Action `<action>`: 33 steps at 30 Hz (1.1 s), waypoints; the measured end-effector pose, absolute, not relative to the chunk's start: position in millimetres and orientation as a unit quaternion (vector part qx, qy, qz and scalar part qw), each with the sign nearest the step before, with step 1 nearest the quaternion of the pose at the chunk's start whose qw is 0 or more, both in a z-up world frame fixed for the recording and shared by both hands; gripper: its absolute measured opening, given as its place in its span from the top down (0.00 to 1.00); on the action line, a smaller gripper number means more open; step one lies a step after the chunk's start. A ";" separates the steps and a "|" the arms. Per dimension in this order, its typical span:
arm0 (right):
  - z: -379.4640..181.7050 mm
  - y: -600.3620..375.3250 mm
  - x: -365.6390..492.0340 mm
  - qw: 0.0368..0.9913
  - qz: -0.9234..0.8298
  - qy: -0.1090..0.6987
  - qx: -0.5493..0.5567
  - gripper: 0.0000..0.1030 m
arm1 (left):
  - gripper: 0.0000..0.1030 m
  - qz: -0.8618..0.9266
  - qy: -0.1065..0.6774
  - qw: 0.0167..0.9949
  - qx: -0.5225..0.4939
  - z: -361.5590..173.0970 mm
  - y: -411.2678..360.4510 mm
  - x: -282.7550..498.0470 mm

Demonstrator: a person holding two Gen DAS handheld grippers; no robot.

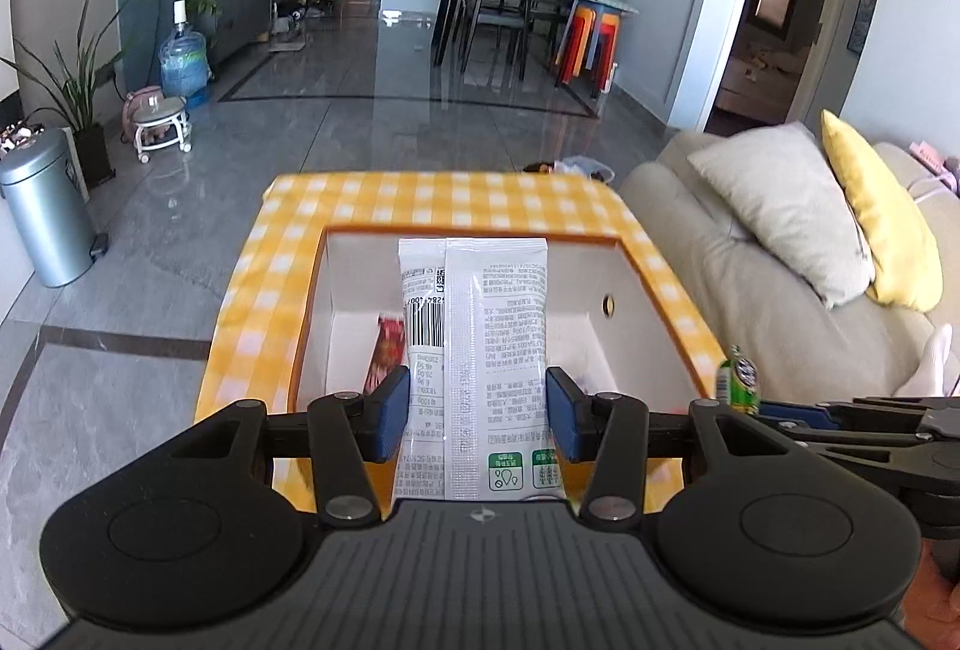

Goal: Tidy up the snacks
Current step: 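Carry the green candy and white packet up and over the orange box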

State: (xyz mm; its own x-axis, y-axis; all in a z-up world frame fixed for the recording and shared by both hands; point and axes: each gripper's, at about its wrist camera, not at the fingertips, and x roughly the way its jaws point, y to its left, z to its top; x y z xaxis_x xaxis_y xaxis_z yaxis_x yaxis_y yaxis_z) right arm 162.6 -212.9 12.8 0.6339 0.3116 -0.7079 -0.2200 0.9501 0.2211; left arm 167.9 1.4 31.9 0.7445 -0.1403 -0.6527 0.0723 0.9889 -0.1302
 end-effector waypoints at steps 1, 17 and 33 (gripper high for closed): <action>15.7 -210.7 169.3 0.904 0.149 0.397 0.056 0.81 | 0.48 -0.058 0.350 0.934 -0.048 34.3 1.0 172.4; -7.5 -157.1 283.7 0.889 0.155 0.430 -0.022 0.81 | 0.48 -0.063 0.391 0.918 -0.031 13.3 -2.7 262.7; -85.0 -129.1 331.6 0.839 0.135 0.500 -0.166 0.81 | 0.48 -0.051 0.519 0.853 -0.029 -69.2 -4.2 309.6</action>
State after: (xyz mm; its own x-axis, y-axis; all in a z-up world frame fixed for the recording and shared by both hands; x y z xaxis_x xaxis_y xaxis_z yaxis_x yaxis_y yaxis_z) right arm 331.6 -129.1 -85.0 0.4627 0.0606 -0.8844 -0.3932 0.9082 -0.1435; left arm 309.6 -4.2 -69.2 0.4566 -0.1179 -0.8818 0.0570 0.9930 -0.1033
